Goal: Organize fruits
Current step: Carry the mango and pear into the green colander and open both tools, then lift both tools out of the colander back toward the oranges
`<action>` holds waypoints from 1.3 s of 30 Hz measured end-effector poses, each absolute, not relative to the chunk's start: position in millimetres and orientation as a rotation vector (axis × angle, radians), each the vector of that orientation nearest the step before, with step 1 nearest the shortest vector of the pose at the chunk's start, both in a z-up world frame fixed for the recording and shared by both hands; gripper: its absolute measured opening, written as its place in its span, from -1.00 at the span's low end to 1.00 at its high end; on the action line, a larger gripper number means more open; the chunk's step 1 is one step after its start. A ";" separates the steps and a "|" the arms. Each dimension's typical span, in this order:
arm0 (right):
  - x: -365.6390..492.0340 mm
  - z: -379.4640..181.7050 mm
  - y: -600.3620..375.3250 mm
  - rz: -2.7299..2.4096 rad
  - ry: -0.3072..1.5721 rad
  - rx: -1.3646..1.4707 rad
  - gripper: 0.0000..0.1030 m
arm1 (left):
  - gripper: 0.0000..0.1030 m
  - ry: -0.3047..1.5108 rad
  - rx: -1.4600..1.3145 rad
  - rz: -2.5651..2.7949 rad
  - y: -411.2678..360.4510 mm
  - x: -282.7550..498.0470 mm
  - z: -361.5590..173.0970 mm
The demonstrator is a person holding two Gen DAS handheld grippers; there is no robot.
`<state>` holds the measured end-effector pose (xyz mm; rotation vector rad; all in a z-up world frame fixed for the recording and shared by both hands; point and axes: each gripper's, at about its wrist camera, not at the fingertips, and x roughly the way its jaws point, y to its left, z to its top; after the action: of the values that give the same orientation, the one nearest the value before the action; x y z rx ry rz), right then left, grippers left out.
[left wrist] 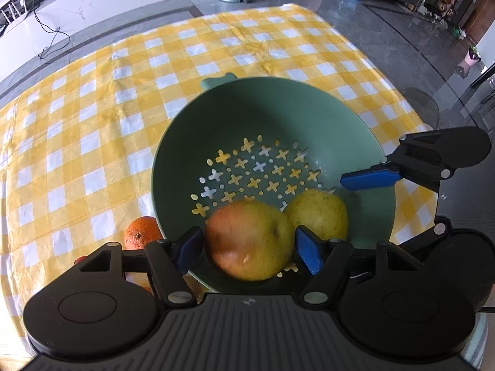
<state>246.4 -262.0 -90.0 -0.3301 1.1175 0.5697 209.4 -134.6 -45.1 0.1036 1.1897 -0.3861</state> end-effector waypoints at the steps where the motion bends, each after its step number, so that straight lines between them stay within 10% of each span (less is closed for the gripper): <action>1: 245.7 -88.6 -263.0 0.567 1.114 -0.325 0.29 | 0.55 1.188 0.095 -0.390 -134.2 209.1 -43.9; 39: 115.2 -30.4 -234.7 0.368 0.747 0.051 0.70 | 0.56 0.862 0.009 -0.277 -48.1 75.5 43.2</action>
<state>115.2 -234.7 -30.4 0.0509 0.7470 0.3685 75.5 -48.1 43.2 0.0088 0.8616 -0.2774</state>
